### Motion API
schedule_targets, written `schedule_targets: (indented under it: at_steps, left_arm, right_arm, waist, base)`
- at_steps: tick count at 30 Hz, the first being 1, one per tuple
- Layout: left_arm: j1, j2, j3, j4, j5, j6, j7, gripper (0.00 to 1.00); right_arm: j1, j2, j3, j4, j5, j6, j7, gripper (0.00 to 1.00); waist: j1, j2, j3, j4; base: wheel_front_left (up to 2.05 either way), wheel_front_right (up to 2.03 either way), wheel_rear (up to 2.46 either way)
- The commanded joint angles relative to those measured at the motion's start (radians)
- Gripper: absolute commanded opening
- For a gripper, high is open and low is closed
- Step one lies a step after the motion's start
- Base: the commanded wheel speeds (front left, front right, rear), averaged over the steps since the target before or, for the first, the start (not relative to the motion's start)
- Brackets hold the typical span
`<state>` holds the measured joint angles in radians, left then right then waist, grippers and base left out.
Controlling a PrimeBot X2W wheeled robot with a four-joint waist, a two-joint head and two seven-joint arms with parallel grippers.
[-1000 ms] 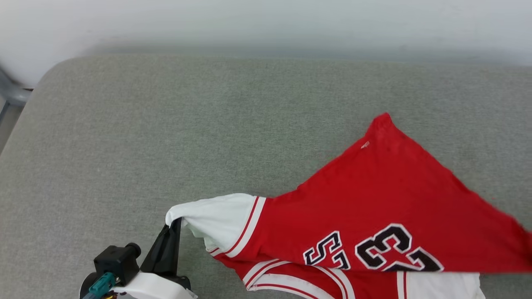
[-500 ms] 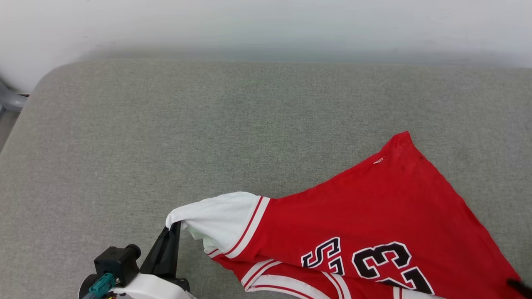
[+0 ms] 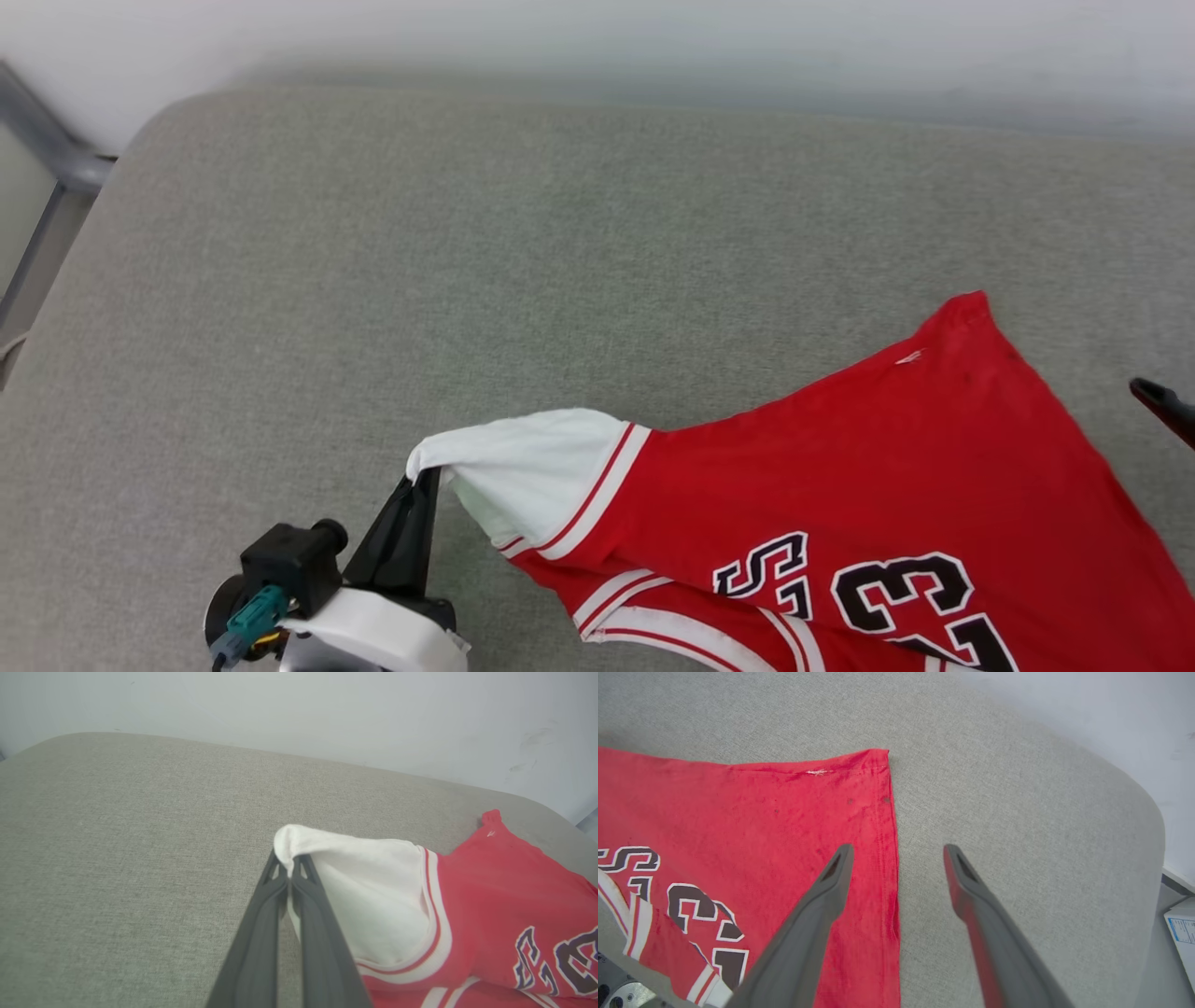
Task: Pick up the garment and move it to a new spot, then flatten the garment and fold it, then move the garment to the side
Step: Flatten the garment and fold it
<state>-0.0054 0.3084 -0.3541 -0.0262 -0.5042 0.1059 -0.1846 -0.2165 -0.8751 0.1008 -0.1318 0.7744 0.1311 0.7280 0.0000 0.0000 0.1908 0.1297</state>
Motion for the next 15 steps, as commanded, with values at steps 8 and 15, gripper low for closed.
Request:
schedule_targets:
  at_steps: [8,15]
  left_arm:
    - [-0.078,-0.031,-0.037,0.001,0.017,-0.016,-0.012,0.00]
    - [-0.123,-0.053,-0.056,0.009,0.026,-0.029,-0.023,0.00]
  right_arm:
    - [-0.325,0.064,0.208,0.160,-0.085,-0.001,0.163,1.00]
    - [-0.476,0.109,0.311,0.321,-0.133,-0.001,0.183,1.00]
  waist:
    - [0.0000,0.0000,0.096,0.072]
    - [0.0000,0.0000,0.156,0.107]
  base:
    - [0.00,0.00,0.00]
    - [0.00,0.00,0.00]
